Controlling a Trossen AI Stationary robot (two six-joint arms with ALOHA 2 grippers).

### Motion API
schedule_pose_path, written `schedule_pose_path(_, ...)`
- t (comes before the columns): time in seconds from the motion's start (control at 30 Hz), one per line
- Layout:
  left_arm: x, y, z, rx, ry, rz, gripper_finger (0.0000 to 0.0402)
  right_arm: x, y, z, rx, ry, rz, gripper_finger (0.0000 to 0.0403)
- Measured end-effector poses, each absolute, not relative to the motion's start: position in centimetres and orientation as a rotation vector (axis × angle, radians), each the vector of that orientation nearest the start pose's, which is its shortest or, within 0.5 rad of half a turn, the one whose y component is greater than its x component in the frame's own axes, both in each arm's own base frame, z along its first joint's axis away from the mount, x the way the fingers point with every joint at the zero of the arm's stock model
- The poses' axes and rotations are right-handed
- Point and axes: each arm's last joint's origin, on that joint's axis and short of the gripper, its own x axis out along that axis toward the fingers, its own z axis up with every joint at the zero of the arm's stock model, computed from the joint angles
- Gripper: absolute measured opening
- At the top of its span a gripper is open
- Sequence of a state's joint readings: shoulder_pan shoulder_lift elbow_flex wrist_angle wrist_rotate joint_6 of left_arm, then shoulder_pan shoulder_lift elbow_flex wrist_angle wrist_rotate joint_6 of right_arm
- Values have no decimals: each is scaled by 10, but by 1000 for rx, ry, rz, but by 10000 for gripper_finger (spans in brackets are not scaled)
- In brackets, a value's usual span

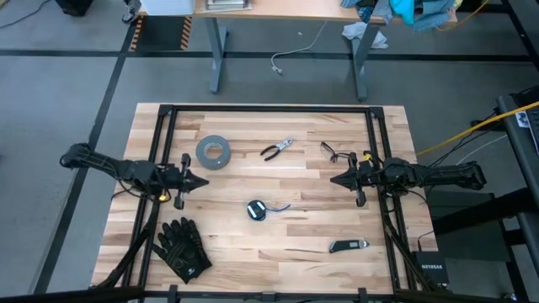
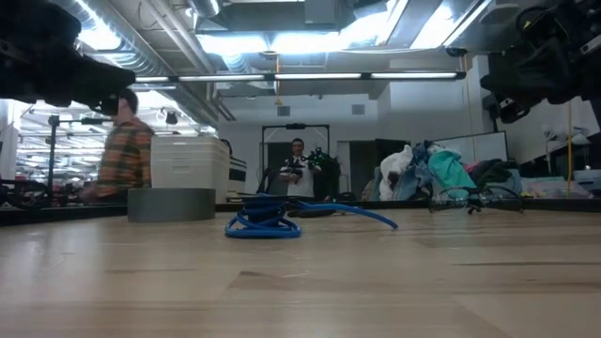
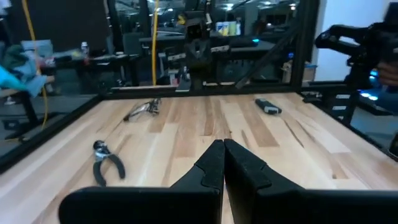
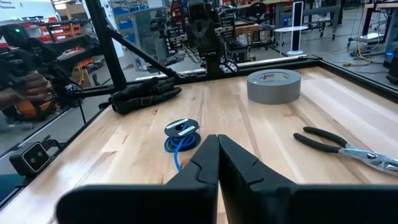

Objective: Coil cords
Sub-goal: Return to Home Position

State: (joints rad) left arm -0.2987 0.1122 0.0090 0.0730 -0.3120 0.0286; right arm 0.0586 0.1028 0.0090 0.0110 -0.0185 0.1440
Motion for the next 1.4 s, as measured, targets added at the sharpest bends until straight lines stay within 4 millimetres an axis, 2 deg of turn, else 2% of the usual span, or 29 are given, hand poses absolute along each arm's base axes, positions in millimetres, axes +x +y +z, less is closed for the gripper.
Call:
schedule_pose_path(0.27,97,-16,169,64,-33,-4,3,103,7,160,125,83,96,2)
schedule_pose_path(0.7,98,-4,167,71,-5,0,1,103,7,160,120,85,88,1)
schedule_pose_path(1.4,98,-2,166,60,0,3,0,103,7,160,129,85,92,5)
